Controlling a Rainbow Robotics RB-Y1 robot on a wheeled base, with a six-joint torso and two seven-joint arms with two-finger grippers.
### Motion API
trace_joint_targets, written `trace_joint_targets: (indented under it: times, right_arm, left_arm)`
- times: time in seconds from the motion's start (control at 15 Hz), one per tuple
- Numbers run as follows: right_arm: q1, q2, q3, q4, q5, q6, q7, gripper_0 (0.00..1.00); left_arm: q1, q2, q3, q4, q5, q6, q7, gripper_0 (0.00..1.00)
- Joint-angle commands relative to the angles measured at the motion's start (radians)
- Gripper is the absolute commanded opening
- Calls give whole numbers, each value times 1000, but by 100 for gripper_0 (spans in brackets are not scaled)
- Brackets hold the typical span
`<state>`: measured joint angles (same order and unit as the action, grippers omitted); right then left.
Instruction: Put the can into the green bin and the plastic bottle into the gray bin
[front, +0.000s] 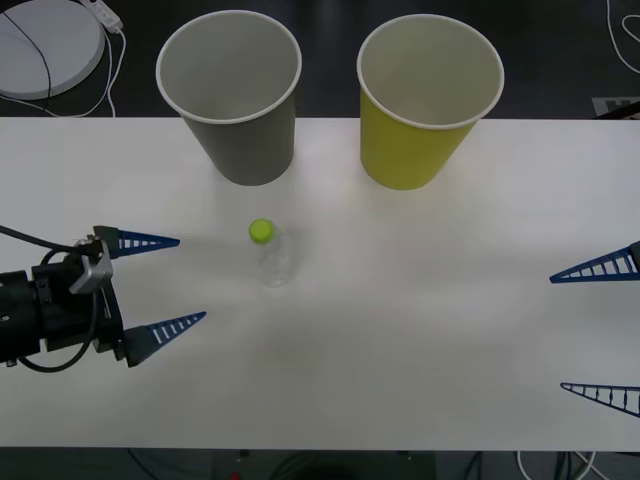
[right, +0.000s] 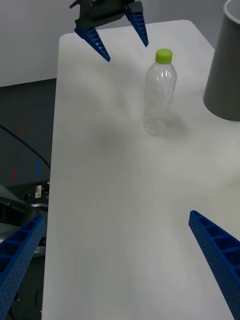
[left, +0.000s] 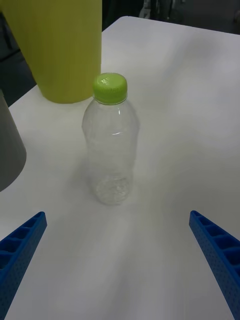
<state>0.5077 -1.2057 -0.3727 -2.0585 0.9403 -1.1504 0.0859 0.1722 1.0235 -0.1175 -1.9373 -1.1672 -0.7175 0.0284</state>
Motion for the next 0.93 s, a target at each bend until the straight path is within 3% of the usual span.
trace_joint_targets:
  times: [0.07, 0.93]
  right_arm:
    - [0, 0, 0, 0, 0, 0, 0, 100]
    - [0, 0, 0, 0, 0, 0, 0, 100]
  left_arm:
    - [-34, -33, -37, 11, -32, 30, 18, 100]
    - [-143, -223, -133, 58, -239, 81, 108, 100]
